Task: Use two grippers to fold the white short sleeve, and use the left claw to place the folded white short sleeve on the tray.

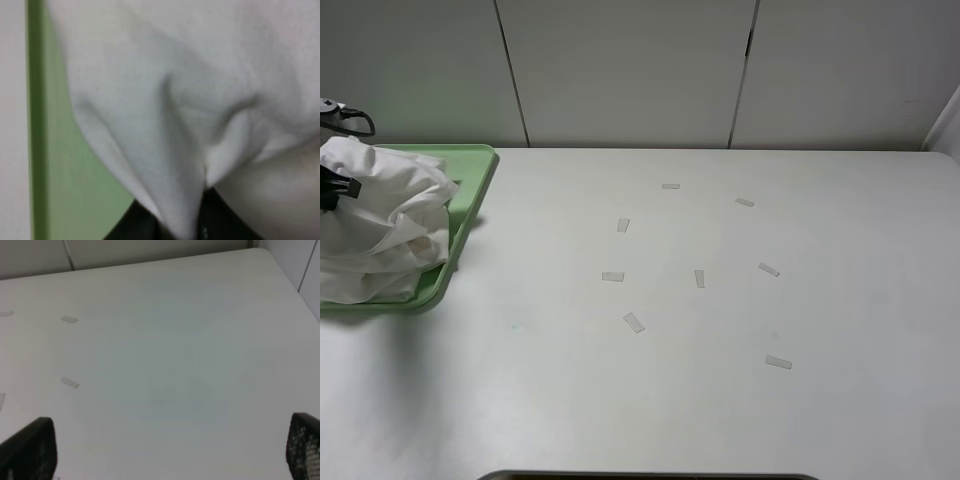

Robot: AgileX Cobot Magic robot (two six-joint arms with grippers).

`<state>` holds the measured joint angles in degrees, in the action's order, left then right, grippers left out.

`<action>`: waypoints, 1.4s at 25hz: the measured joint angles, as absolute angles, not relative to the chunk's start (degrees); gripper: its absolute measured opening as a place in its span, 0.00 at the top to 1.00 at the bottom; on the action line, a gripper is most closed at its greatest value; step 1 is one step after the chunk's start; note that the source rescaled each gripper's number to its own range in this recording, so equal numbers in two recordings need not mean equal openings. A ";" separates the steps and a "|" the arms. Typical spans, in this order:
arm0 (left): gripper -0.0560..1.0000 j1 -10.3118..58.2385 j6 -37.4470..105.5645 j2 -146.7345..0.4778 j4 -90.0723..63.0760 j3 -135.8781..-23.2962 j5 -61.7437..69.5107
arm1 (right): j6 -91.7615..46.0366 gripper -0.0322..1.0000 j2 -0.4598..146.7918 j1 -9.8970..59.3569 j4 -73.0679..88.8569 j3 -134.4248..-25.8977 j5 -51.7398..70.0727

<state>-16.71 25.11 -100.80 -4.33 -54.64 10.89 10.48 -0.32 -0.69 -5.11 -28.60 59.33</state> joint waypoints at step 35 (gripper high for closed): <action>0.00 -16.14 17.77 -99.64 0.76 -58.88 33.75 | 10.48 0.00 -0.32 -0.69 -5.11 -28.60 59.33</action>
<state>-16.14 17.77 -99.64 0.76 -58.88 33.75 10.48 -0.32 -0.69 -5.11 -28.60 59.33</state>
